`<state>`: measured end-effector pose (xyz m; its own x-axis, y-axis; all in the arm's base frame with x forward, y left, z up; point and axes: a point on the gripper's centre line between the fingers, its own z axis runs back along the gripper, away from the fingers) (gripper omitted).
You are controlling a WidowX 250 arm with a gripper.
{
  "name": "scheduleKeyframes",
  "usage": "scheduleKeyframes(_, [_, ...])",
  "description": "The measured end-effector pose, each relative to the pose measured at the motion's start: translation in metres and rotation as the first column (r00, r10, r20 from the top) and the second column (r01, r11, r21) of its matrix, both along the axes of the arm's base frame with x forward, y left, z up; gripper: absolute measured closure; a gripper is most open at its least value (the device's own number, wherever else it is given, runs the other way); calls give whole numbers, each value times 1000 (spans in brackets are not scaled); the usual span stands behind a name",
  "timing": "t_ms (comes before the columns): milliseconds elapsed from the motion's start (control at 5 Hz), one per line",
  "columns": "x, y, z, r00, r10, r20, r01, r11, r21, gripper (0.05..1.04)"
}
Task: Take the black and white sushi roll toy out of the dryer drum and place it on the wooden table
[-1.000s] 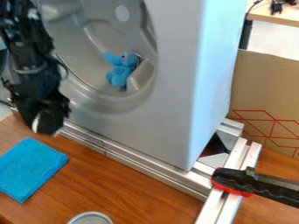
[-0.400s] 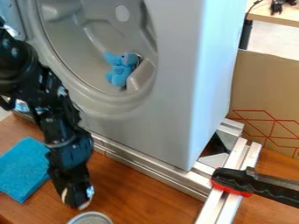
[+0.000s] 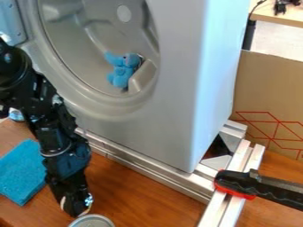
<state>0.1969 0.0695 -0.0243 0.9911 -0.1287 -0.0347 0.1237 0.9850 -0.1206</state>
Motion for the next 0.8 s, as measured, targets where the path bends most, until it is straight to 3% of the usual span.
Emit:
scheduleKeyframes(200, [-6, 11, 8, 999, 40, 0, -40, 999, 13, 124])
scheduleKeyframes(400, [-1, 16, 36, 995, 56, 80, -58, 998, 24, 75])
scheduleKeyframes(600, [1, 13, 50, 995, 42, 94, -43, 999, 6, 81])
scheduleKeyframes(800, [19, 4, 88, 990, -16, 141, 14, 1000, 14, 83])
